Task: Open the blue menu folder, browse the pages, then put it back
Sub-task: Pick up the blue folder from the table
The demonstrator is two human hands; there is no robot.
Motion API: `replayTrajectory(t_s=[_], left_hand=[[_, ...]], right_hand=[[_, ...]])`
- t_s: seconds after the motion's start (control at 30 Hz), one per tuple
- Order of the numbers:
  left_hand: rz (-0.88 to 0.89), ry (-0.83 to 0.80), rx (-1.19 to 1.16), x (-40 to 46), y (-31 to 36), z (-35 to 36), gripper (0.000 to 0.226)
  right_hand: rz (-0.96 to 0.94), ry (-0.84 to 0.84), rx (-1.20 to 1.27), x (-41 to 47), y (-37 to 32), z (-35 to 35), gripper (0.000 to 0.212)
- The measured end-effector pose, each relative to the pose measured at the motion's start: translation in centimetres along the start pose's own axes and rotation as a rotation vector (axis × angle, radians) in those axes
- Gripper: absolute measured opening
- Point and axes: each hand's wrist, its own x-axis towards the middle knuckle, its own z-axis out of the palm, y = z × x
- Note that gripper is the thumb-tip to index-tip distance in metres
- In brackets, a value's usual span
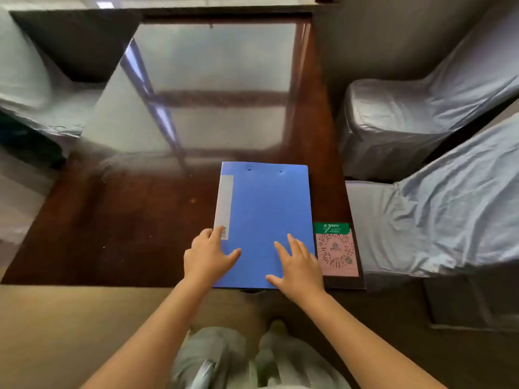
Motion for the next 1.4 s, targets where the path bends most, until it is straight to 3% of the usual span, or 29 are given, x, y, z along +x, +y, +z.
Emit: replayTrajectory(t_s=[0.1, 0.17, 0.27, 0.4, 0.5, 0.6, 0.7, 0.83, 0.97, 1.03, 1.13, 1.27, 1.4], left_hand=[[-0.132, -0.080, -0.075, -0.2, -1.0, 0.5, 0.072], [-0.197, -0.142, -0.143, 0.0, -1.4, 0.9, 0.062], [-0.231, -0.119, -0.278, 0.7, -1.5, 1.3, 0.043], [-0.337, -0.163, -0.537, 1.4, -2.2, 1.2, 0.044], [-0.363, -0.258, -0.765, 1.6, -3.7, 0.6, 0.020], [-0.361, -0.358, -0.877, 1.3, -4.3, -0.4, 0.019], [-0.306, -0.339, -0.911, 0.8, -4.2, -1.2, 0.018], [-0.189, -0.234, -0.981, 0.4, -4.0, -3.4, 0.021], [-0.066, -0.196, -1.073, -0.2, -4.2, -6.1, 0.025], [-0.014, -0.192, -1.121, -0.5, -4.2, -7.2, 0.027], [0.061, -0.182, -1.201, -0.7, -3.7, -8.7, 0.031], [0.190, -0.185, -1.274, -0.7, -2.0, -10.9, 0.035], [0.307, -0.158, -1.266, -0.4, 0.1, -12.9, 0.039]], right_hand=[[0.016, -0.015, -0.042, 0.1, -0.1, 1.1, 0.079], [0.009, 0.004, -0.053, 0.2, -0.1, 1.5, 0.079], [-0.007, 0.023, -0.077, 0.4, -0.1, 1.9, 0.079], [-0.021, 0.012, -0.098, 0.5, -0.1, 2.0, 0.080], [-0.032, 0.012, -0.099, 0.6, 0.0, 1.9, 0.080], [-0.033, 0.010, -0.078, 0.6, 0.1, 1.9, 0.079], [-0.030, 0.014, -0.017, 0.5, 0.1, 1.4, 0.077], [-0.030, 0.107, 0.267, 0.5, 0.3, -0.7, 0.063], [0.099, 0.366, 0.529, 0.8, 1.7, -3.9, 0.056], [0.210, 0.339, 0.671, 1.2, 3.1, -5.6, 0.057], [0.277, 0.140, 1.163, 1.5, 4.5, -8.5, 0.058], [0.075, 0.055, 1.338, 1.0, 5.7, -11.6, 0.037], [-0.127, 0.155, 1.444, 0.3, 6.4, -14.7, 0.025]])
